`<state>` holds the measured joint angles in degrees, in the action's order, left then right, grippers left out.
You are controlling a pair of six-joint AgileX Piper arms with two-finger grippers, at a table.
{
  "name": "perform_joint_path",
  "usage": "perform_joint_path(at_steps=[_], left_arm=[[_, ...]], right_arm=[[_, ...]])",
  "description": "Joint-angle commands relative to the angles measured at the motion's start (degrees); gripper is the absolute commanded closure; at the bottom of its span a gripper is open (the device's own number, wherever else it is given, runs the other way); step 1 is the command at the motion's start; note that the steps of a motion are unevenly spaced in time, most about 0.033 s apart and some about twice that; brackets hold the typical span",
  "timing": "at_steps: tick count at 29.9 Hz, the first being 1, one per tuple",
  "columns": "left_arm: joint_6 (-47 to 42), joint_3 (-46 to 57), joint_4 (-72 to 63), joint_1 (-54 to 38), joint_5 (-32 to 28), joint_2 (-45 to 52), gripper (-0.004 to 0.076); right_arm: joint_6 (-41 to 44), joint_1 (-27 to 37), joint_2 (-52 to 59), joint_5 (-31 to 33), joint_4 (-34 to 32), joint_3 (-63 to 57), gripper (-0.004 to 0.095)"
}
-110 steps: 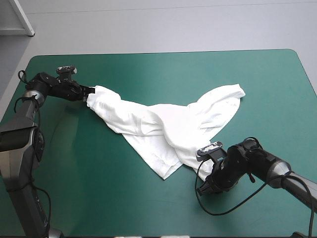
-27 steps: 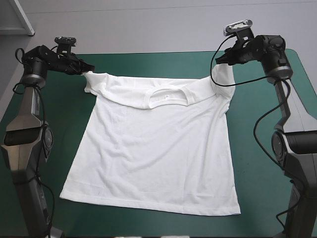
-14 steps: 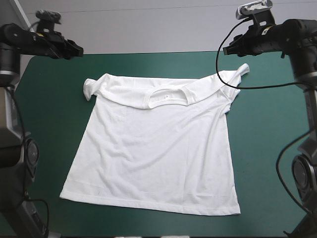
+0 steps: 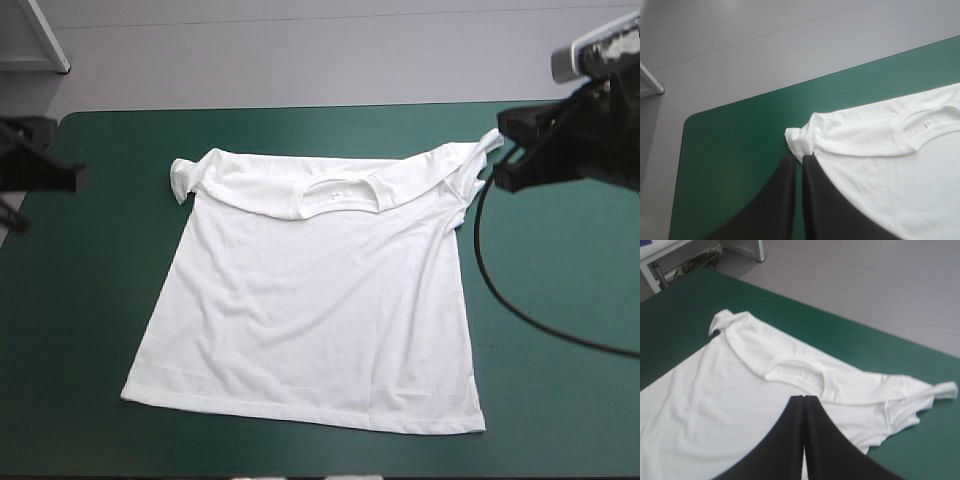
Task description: Fold the cloth
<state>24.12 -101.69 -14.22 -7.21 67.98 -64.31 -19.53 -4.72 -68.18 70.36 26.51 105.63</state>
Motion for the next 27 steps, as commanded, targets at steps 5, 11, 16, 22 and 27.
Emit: perform_joint_path(at_steps=[5, 11, 16, 22, 27], left_arm=[[-8.84, 36.62, 1.02, 0.01, -14.37, 29.98, 0.0705], [-14.79, 53.24, 5.85, 0.13, -9.28, 35.96, 0.0705], [-15.45, 54.24, 10.2, 0.13, -5.39, 29.09, 0.0705], [-15.61, 54.24, 11.13, 0.2, 5.39, 18.97, 0.0705], [-15.61, 54.24, 11.21, 0.2, 5.1, 13.27, 0.0662]], right_arm=[[-1.78, 0.47, 14.25, -7.65, 0.91, -25.7, 0.0925], [-2.54, 0.47, 17.2, -10.96, 0.53, -35.0, 0.0925], [-2.43, 0.47, 17.1, -8.78, 0.53, -34.99, 0.0925], [-1.68, 0.47, 17.29, -8.07, 0.14, -34.99, 0.0925], [-1.79, 0.47, 17.29, -9.05, -2.17, -34.99, 0.0922]])
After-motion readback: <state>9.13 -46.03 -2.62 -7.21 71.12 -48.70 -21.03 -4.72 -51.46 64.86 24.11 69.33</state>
